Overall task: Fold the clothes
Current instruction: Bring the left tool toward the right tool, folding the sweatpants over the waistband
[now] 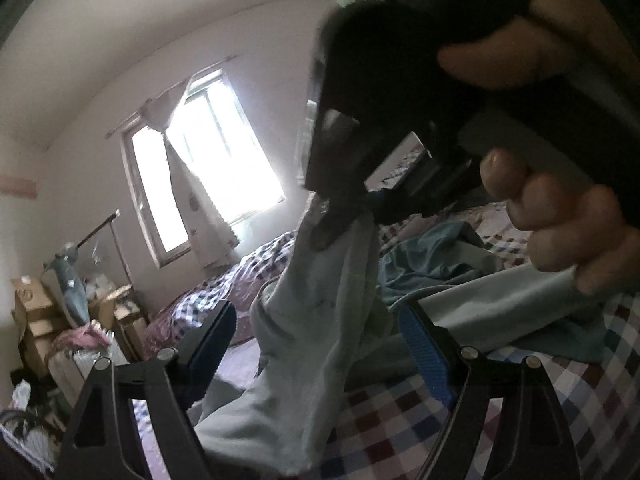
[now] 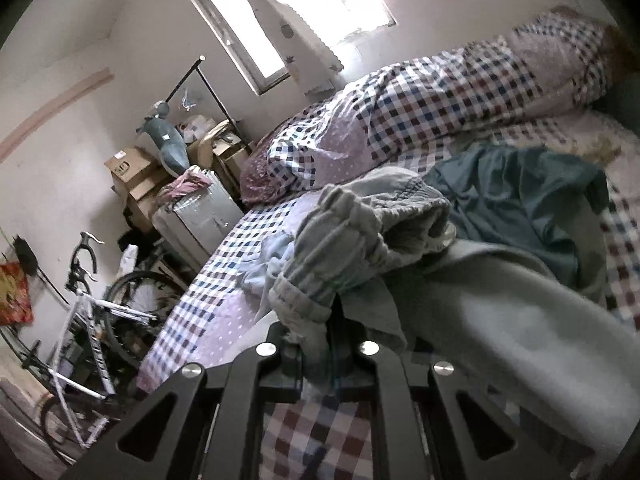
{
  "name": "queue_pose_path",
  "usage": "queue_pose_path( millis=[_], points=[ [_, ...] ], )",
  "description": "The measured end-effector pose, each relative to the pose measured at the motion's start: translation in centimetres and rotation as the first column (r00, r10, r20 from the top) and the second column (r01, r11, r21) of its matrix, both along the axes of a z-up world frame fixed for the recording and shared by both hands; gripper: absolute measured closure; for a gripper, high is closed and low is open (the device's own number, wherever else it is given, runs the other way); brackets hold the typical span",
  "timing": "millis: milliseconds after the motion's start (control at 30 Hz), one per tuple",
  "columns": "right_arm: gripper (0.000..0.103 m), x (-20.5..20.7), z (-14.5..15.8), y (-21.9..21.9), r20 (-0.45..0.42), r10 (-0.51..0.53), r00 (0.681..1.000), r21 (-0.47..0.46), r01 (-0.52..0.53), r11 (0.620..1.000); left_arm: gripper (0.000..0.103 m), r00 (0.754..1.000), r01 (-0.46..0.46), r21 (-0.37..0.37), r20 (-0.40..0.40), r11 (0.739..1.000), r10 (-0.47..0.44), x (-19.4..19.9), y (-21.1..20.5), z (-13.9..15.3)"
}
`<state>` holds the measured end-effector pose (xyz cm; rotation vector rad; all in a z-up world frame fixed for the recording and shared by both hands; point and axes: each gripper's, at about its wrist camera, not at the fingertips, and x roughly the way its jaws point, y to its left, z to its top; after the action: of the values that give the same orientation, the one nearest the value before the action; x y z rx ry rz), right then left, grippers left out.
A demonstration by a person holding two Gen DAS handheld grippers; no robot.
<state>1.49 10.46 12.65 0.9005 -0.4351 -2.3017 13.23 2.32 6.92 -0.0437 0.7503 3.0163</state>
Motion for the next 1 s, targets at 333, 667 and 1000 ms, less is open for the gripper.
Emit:
queue_pose_path(
  millis=[333, 667, 1000],
  points=[
    [0.093, -1.0, -3.3, 3.8, 0.033, 0.08, 0.996, -0.095, -0.076, 0.993, 0.024, 0.999, 0.036, -0.071, 0.034, 0.997, -0.034, -2.5, 5.3, -2.3],
    [0.09, -2.9, -7.2, 7.2, 0.095, 0.088, 0.992, -0.091, -0.08, 0.993, 0.062, 0.996, 0.046, -0.148, 0.085, 0.988, -0.033, -4.0, 7.8, -4.9],
    [0.06, -4.5, -9.6, 10.0, 0.167, 0.05, 0.985, -0.103, -0.033, 0.994, 0.095, 0.987, 0.088, -0.18, 0.15, 0.98, -0.061, -5.2, 9.0, -6.3]
  ],
)
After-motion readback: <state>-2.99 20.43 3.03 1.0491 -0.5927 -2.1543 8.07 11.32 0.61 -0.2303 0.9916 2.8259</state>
